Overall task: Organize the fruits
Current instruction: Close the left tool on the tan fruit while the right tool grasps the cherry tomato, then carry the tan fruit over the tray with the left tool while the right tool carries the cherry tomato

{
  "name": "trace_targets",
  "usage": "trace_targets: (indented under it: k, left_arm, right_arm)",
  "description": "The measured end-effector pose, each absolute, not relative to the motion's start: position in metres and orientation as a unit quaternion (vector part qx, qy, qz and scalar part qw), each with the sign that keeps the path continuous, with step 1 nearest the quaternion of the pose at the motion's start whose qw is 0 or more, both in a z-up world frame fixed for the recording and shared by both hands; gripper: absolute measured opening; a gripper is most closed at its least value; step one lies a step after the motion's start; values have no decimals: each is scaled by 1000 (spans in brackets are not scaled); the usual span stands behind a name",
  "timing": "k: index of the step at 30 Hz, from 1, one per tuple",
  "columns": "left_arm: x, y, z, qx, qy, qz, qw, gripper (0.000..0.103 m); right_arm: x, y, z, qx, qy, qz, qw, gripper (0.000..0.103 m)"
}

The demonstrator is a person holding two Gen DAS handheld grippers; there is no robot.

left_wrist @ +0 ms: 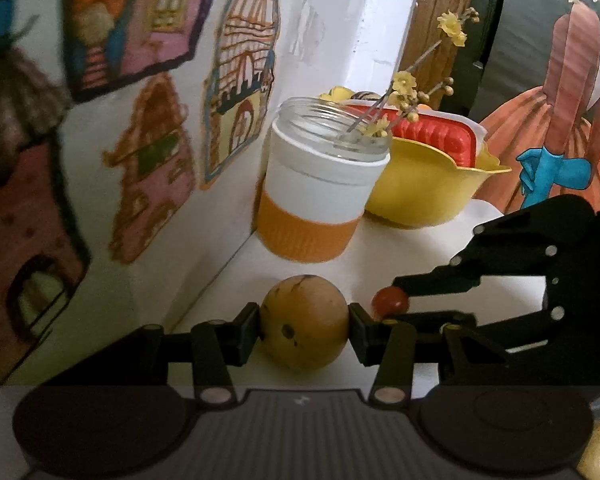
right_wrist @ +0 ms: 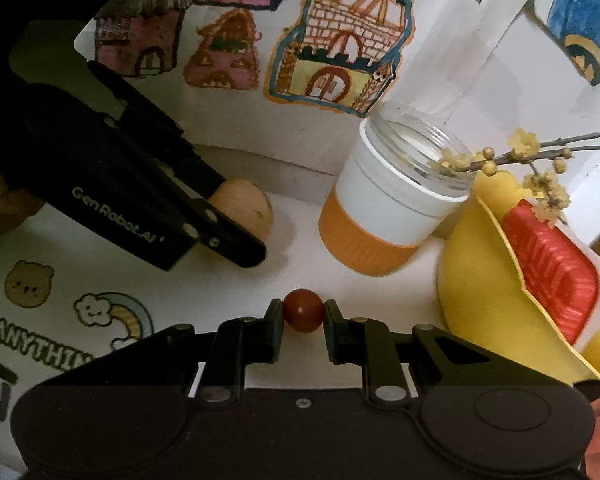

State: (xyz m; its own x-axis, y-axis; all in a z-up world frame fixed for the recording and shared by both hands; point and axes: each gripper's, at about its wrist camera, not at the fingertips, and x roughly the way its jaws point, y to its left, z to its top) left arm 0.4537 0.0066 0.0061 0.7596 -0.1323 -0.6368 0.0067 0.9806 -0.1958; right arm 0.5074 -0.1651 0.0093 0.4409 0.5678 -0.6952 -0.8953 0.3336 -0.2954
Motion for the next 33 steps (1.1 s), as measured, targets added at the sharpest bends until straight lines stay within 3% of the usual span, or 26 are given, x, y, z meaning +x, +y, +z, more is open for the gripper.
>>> trace_targets:
  k: [14,33]
  left_arm:
    - [400,-16,49,-87,331,-64,937,51]
    - [311,-75,89,-77,316,-121,938,51]
  right_arm:
    - [432,-190,74,-338,229,450,794,22]
    - [311,-266,112,-331,214,402,826,22]
